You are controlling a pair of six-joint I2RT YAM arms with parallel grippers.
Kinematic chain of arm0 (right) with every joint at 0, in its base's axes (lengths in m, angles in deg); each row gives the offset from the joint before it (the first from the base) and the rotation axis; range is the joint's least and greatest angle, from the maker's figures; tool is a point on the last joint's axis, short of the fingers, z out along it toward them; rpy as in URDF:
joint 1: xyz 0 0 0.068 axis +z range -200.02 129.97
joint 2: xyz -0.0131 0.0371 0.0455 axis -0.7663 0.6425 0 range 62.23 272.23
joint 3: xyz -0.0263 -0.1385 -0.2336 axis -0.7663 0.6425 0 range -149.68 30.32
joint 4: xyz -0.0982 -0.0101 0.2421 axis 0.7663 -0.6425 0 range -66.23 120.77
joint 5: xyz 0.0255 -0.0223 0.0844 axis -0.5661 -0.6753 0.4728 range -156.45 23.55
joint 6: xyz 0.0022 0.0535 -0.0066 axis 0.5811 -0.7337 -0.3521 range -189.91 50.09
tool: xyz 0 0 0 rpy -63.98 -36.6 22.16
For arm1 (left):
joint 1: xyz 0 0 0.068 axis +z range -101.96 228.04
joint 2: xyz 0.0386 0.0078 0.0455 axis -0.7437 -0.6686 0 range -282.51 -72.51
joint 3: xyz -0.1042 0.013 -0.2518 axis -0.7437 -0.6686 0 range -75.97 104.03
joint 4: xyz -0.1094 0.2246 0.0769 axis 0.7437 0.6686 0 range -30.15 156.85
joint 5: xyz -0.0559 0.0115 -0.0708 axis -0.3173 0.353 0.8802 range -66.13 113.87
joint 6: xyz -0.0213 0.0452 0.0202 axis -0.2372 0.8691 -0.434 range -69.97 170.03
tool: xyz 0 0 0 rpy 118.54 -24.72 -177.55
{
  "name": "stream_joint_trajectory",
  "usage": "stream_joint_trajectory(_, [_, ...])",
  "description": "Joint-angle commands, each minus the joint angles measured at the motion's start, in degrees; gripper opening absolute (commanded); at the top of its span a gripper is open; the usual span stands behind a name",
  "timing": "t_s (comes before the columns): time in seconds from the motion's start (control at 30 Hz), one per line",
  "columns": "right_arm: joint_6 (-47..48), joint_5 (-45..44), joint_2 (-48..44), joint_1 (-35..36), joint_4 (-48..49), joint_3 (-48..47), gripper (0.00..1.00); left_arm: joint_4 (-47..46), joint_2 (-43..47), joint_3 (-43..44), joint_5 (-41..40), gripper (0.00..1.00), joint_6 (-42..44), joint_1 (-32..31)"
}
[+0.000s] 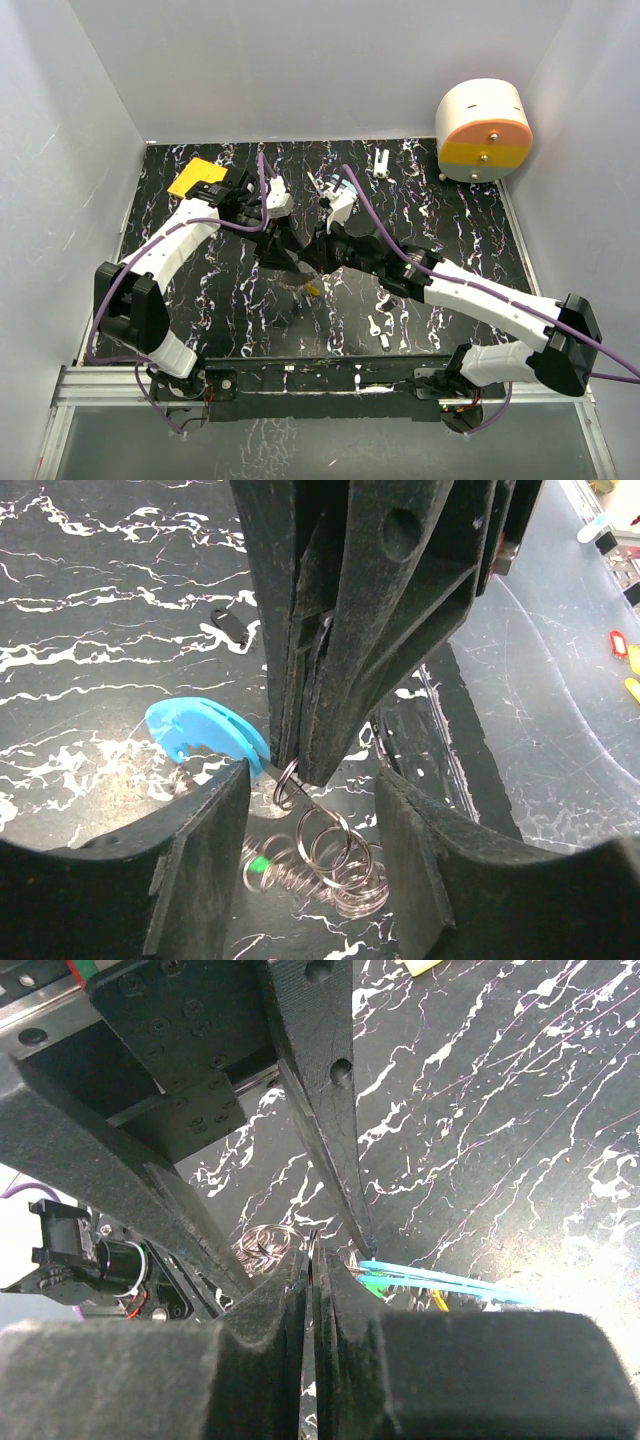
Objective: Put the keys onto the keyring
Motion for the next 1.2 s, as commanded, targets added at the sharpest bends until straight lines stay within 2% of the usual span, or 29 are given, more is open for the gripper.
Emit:
stream_joint_trajectory(0.0, [-0.4,-1.2,-3.4,0.3,4.7,-3.6,0.08,1.4,0.6,-0.4,2.7,0.48,2.6,-0.2])
stream_joint_trajectory(0.37, [-0.7,-1.1,-3.9,0.7,5.1,-3.6,0.08,1.1,0.8,-0.7,2.0,0.29,2.7,-0.2])
stream_joint_trajectory(0.77, [-1.5,-1.4,-4.9,1.2,5.3,-2.6,0.08,0.1,0.5,0.2,3.7,0.23,1.7,-0.2])
stream_joint_trajectory(0.87, [-1.6,-1.5,-5.5,1.2,5.4,-2.3,0.08,1.1,0.0,0.3,4.2,0.16,1.4,-0.2])
stream_joint_trajectory(1.07, [-1.9,-1.2,-5.7,1.3,5.3,-1.9,0.08,1.2,-0.8,1.3,4.9,0.11,0.3,-0.2])
stream_joint_trajectory(1.17, [-2.1,-1.2,-5.8,1.2,5.5,-1.5,0.08,0.5,-0.7,1.9,4.5,0.02,-0.9,-0.2])
